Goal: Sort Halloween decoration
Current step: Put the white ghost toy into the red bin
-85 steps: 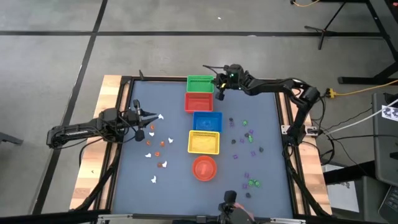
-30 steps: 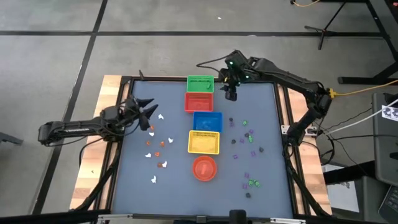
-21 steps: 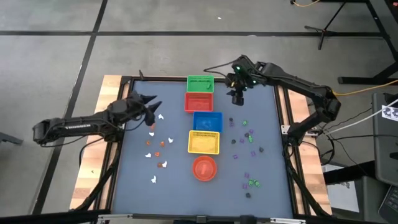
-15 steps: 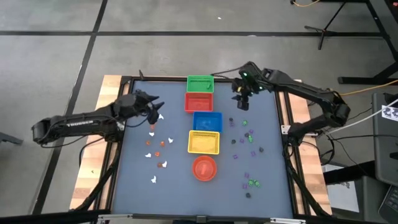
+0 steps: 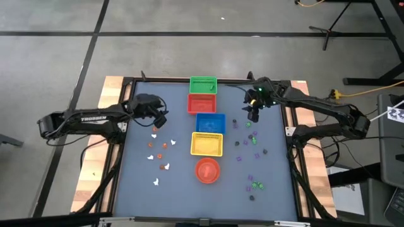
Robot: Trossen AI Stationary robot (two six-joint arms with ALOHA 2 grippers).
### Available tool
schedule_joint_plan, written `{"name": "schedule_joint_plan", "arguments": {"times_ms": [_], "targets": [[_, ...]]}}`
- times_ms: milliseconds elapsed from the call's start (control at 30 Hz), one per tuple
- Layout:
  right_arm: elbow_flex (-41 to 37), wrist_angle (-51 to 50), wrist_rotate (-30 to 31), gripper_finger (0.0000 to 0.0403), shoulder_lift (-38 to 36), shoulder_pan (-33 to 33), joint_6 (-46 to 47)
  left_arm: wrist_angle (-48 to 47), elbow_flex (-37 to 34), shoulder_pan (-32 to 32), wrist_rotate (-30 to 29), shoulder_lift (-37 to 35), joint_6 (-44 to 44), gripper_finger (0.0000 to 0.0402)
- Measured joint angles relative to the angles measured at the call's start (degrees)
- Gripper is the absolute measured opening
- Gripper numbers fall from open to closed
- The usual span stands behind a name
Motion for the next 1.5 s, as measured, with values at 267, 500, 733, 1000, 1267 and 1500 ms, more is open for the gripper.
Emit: {"name": "schedule_joint_plan", "arguments": {"times_ms": [267, 500, 733, 1000, 1267, 1500], "targets": [[-3.1, 4.7, 0.0, 0.0166, 0.0, 0.0, 1.0, -3.7, 0.0, 0.0, 0.1, 6.5, 0.0, 0.019], [-3.1, 5.0, -0.1, 0.0166, 0.0, 0.0, 1.0, -4.9, 0.0, 0.0, 0.1, 10.2, 0.0, 0.019], [-3.1, 5.0, 0.0, 0.0166, 0.0, 0.0, 1.0, -4.7, 0.1, -0.1, 1.7, 13.5, 0.3, 0.019], [-3.1, 5.0, -0.1, 0.0166, 0.0, 0.0, 1.0, -4.4, 0.2, -0.1, 1.6, 14.7, 0.5, 0.019], [-3.1, 5.0, -0.1, 0.0166, 0.0, 0.0, 1.0, -4.4, 0.1, -0.1, 1.5, 14.7, 0.5, 0.0158], [-3.1, 5.0, -0.1, 0.0166, 0.0, 0.0, 1.0, -4.4, 0.1, -0.1, 1.7, 14.7, 0.5, 0.0134]]}}
